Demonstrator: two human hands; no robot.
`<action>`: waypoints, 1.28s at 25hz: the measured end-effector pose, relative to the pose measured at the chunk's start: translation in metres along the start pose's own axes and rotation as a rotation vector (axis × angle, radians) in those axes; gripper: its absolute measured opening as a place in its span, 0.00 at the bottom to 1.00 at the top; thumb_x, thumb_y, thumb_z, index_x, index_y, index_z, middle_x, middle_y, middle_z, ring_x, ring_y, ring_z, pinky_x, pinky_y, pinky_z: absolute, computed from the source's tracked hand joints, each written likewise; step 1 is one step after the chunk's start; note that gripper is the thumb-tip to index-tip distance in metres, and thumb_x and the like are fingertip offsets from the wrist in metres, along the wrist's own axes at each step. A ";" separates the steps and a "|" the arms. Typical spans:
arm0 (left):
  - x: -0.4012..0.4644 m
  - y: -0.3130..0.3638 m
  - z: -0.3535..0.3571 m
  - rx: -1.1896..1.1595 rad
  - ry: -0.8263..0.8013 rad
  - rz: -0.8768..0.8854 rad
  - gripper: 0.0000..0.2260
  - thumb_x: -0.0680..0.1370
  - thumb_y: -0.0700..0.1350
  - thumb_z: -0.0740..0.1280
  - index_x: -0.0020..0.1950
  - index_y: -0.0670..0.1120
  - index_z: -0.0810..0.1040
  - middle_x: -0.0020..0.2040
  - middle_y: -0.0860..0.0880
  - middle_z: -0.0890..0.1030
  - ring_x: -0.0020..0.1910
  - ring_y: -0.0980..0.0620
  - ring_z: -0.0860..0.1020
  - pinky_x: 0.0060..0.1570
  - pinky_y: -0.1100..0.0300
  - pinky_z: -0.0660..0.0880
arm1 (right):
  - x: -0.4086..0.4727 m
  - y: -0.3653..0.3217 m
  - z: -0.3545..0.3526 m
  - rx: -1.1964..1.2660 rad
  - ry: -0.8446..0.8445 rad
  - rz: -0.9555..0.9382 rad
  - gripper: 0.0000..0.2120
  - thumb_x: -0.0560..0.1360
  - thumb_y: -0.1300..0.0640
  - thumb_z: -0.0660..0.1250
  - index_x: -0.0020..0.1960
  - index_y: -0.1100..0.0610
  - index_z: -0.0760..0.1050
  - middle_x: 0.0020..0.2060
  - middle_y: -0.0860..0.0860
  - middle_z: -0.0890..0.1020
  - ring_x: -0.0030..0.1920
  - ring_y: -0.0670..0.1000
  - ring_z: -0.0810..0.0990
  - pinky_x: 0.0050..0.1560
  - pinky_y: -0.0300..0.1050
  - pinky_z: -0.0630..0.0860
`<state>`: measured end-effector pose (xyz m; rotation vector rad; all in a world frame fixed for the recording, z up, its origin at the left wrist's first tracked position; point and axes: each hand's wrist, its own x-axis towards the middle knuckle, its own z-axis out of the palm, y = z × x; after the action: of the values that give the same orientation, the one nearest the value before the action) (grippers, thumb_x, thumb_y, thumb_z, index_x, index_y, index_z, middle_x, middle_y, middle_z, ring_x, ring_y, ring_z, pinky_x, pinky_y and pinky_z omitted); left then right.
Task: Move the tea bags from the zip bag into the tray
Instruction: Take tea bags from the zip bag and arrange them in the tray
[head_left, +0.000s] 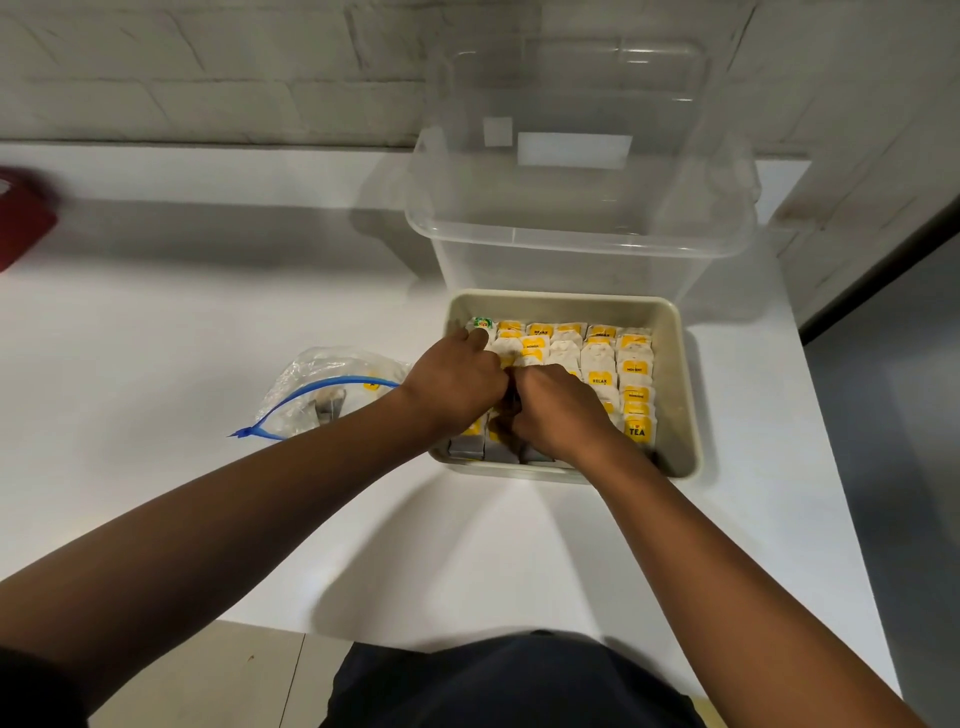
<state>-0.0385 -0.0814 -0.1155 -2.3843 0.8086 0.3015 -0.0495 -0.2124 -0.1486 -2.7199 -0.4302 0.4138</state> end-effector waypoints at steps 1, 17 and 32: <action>-0.001 -0.002 0.002 -0.005 0.027 -0.003 0.12 0.79 0.39 0.62 0.61 0.45 0.79 0.58 0.45 0.81 0.63 0.40 0.71 0.59 0.50 0.68 | 0.000 0.001 -0.001 0.012 0.017 -0.006 0.08 0.74 0.57 0.68 0.53 0.56 0.76 0.48 0.56 0.80 0.47 0.60 0.79 0.36 0.46 0.67; -0.185 -0.024 0.070 -0.872 0.515 -0.703 0.08 0.75 0.41 0.71 0.44 0.55 0.81 0.38 0.54 0.80 0.36 0.50 0.79 0.36 0.55 0.76 | -0.045 -0.103 -0.021 0.612 0.186 -0.259 0.08 0.77 0.59 0.67 0.51 0.51 0.84 0.40 0.44 0.85 0.40 0.42 0.82 0.48 0.38 0.76; -0.200 -0.043 0.130 -0.828 0.202 -0.519 0.14 0.82 0.50 0.58 0.67 0.57 0.74 0.59 0.53 0.78 0.57 0.48 0.77 0.53 0.54 0.75 | 0.054 -0.198 0.088 -0.044 -0.113 -0.077 0.05 0.74 0.54 0.66 0.40 0.53 0.73 0.46 0.54 0.82 0.49 0.57 0.81 0.38 0.45 0.69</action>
<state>-0.1726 0.1207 -0.1217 -3.3255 0.0924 0.1991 -0.0775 0.0091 -0.1635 -2.7210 -0.5790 0.5450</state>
